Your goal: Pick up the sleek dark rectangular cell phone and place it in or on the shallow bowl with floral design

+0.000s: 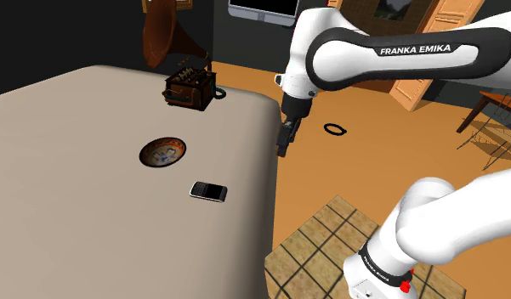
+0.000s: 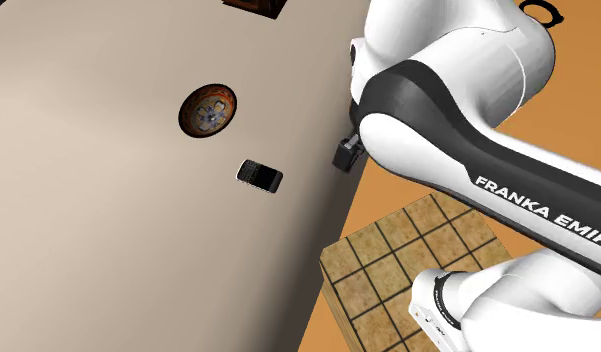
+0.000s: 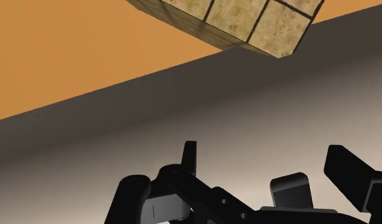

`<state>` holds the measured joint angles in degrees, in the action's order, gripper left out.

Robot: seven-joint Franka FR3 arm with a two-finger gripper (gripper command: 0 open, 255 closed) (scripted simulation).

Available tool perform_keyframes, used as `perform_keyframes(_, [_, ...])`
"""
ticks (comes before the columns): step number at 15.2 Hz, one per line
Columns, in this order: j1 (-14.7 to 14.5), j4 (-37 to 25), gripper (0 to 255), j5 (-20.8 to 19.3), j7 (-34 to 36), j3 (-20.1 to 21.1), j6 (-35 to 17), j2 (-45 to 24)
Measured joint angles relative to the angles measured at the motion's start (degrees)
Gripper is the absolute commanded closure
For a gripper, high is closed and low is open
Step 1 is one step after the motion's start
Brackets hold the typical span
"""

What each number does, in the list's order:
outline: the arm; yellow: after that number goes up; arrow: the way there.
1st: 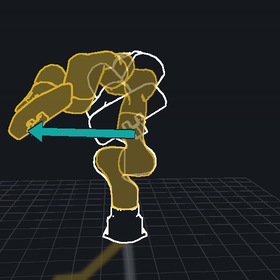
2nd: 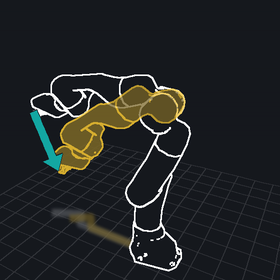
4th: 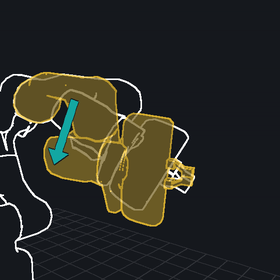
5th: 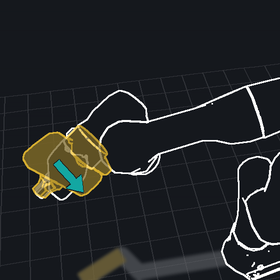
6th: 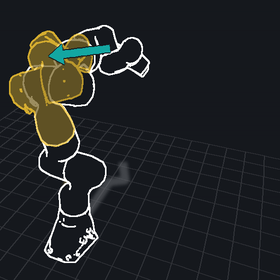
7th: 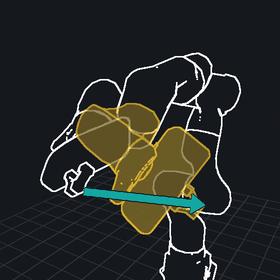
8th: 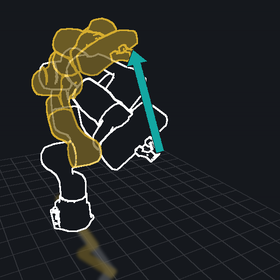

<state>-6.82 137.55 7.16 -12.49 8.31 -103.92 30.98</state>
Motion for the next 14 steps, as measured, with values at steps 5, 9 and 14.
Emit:
perform_keyframes(5, [-2.1,-1.5,0,-0.9,-1.7,3.3,-8.6,-8.5])
perform_keyframes(9, [-3.5,-3.9,0,-2.6,-2.1,6.3,-14.8,-15.8])
perform_keyframes(14, [-5.4,-7.7,0,-6.3,-1.6,9.7,-20.7,-24.3])
